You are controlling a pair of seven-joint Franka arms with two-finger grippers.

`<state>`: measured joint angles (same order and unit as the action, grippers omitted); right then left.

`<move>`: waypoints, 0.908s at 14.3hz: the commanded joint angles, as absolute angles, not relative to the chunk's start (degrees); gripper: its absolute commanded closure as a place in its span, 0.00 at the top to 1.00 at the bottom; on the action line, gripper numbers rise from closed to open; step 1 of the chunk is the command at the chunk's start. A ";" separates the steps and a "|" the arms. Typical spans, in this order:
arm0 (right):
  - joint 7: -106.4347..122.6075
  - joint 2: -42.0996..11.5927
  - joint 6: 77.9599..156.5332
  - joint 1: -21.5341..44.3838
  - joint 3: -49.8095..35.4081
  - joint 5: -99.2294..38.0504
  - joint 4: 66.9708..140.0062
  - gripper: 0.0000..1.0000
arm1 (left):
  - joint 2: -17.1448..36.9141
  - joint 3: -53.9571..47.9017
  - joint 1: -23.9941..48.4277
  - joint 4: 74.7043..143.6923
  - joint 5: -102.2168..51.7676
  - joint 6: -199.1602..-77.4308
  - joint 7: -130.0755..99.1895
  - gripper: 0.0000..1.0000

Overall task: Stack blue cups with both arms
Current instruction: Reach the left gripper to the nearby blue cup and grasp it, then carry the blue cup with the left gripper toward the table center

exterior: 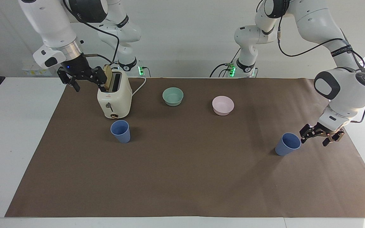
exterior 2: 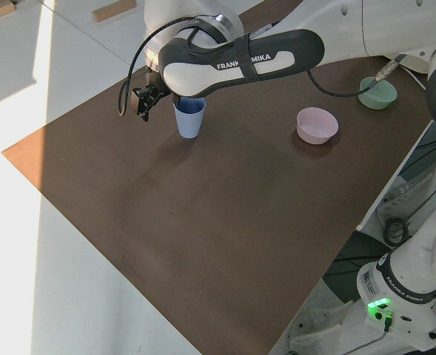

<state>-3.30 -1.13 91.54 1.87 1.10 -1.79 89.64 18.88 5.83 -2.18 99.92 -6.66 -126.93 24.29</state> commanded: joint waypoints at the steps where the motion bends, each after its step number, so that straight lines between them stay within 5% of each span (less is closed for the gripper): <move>1: -2.46 0.53 93.16 1.23 0.70 -1.41 91.76 1.00 | 16.00 5.98 -1.32 105.19 -7.56 -128.49 23.21 0.96; 5: -2.46 0.53 93.08 1.23 0.70 -1.41 91.76 1.00 | 14.68 5.98 0.00 107.75 -7.56 -129.20 21.98 0.84; 6: -2.46 0.53 93.16 1.23 0.70 -1.41 91.76 1.00 | 14.33 5.98 0.09 108.19 -7.56 -129.72 21.19 0.76; 10: -2.46 0.53 93.08 1.23 0.70 -1.41 91.76 1.00 | 14.50 5.98 1.05 107.49 -7.56 -128.85 18.72 0.08; 11: -2.46 0.53 93.16 1.23 0.70 -1.41 91.76 1.00 | 14.59 5.89 1.49 107.06 -7.56 -128.76 18.55 0.00; 13: -2.55 0.53 93.16 1.23 0.70 -1.41 91.76 1.00 | 14.15 5.98 3.51 105.39 -7.56 -127.63 18.46 0.00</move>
<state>-3.30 -1.13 91.54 1.87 1.10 -1.79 89.64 15.85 5.22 1.04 105.34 -6.88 -127.76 19.43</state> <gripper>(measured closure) 0.000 0.841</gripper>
